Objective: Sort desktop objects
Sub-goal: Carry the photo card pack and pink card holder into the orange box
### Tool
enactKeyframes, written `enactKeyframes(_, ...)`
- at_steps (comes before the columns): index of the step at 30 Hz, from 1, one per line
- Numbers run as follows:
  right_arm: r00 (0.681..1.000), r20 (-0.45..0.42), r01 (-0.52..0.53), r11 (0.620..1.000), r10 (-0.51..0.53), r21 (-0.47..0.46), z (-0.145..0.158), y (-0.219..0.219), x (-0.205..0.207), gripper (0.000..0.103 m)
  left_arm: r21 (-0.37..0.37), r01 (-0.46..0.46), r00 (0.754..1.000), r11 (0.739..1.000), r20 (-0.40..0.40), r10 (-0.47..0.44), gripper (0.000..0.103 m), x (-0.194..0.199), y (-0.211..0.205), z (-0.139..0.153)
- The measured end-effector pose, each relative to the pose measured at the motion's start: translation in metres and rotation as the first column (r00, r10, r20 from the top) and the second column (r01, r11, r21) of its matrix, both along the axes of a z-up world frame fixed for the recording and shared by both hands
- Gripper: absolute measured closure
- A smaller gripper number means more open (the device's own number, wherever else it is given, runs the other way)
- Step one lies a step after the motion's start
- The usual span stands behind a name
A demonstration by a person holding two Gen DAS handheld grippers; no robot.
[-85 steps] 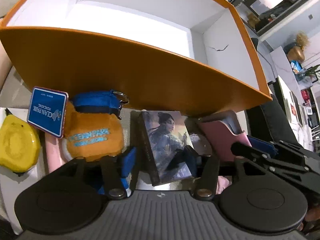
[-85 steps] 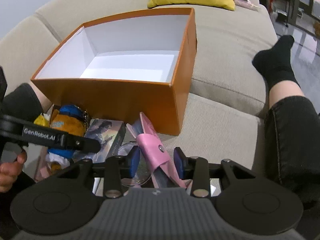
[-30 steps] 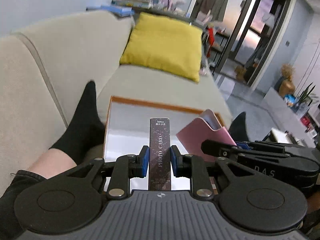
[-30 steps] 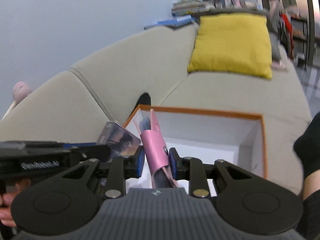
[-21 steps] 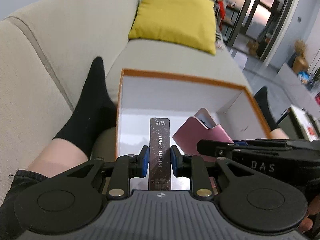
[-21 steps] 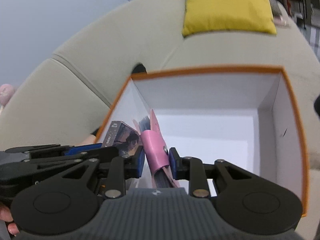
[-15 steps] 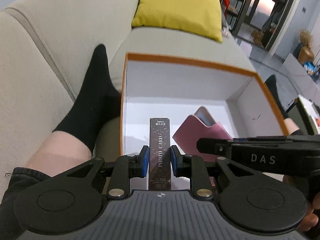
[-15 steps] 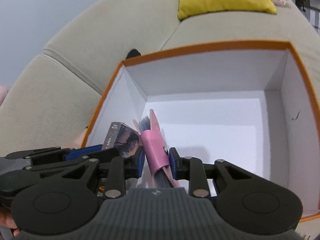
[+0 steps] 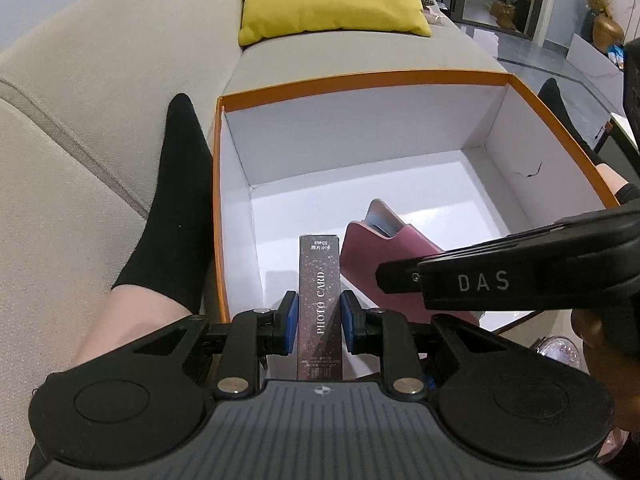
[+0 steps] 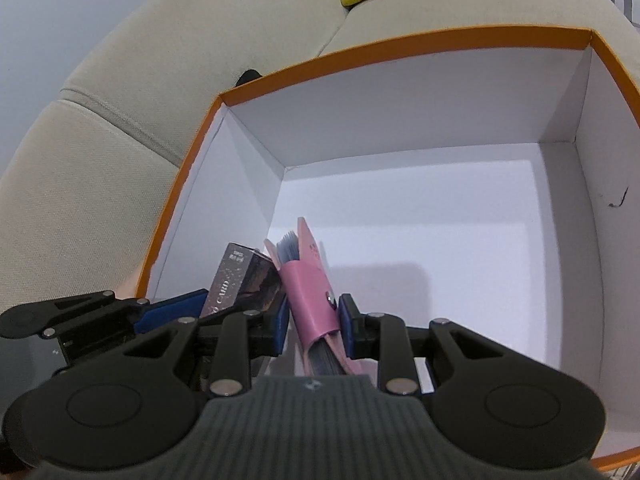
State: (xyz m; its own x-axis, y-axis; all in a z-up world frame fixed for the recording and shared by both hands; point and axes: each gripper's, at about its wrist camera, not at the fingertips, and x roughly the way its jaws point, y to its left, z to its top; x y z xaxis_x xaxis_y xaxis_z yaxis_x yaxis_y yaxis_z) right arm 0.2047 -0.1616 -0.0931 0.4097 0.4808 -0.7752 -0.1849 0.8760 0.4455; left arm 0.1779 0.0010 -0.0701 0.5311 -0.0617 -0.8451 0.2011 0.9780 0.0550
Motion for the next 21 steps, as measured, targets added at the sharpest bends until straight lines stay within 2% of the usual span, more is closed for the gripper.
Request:
enactKeyframes(8, 1.000, -0.021, -0.010, 1.000, 0.010, -0.008, -0.002, 0.003, 0.002, 0.074, -0.012, -0.010, 1.000, 1.000, -0.004, 0.010, 0.076, 0.001, 0.002, 0.002)
enactKeyframes(12, 0.999, -0.033, -0.009, 1.000, 0.009, -0.015, -0.004, 0.004, 0.004, 0.074, -0.041, -0.002, 1.000, 0.999, -0.007, 0.001, 0.075, 0.001, 0.006, 0.004)
enactKeyframes(15, 0.999, -0.042, -0.005, 1.000, 0.004, -0.018, -0.006, 0.002, 0.002, 0.074, -0.085, -0.007, 1.000, 0.996, 0.002, 0.008, 0.070, -0.002, 0.013, 0.010)
enactKeyframes(17, 0.999, -0.048, -0.004, 1.000, 0.003, -0.027, -0.008, 0.003, 0.003, 0.074, -0.118, -0.014, 1.000, 0.993, 0.021, 0.016, 0.063, -0.007, 0.021, 0.016)
enactKeyframes(18, 0.999, -0.053, -0.004, 0.999, 0.002, -0.034, -0.009, 0.004, 0.003, 0.074, -0.136, -0.016, 0.999, 0.991, 0.037, 0.021, 0.063, -0.010, 0.025, 0.020)
enactKeyframes(20, 0.998, -0.057, -0.008, 0.999, 0.005, -0.048, -0.011, 0.004, 0.003, 0.074, -0.176, -0.023, 0.996, 0.984, 0.077, 0.038, 0.053, -0.016, 0.033, 0.029)
enactKeyframes(21, 0.998, -0.057, -0.013, 0.999, 0.010, -0.053, -0.011, 0.005, 0.003, 0.074, -0.197, -0.026, 0.994, 0.980, 0.103, 0.047, 0.052, -0.020, 0.038, 0.034)
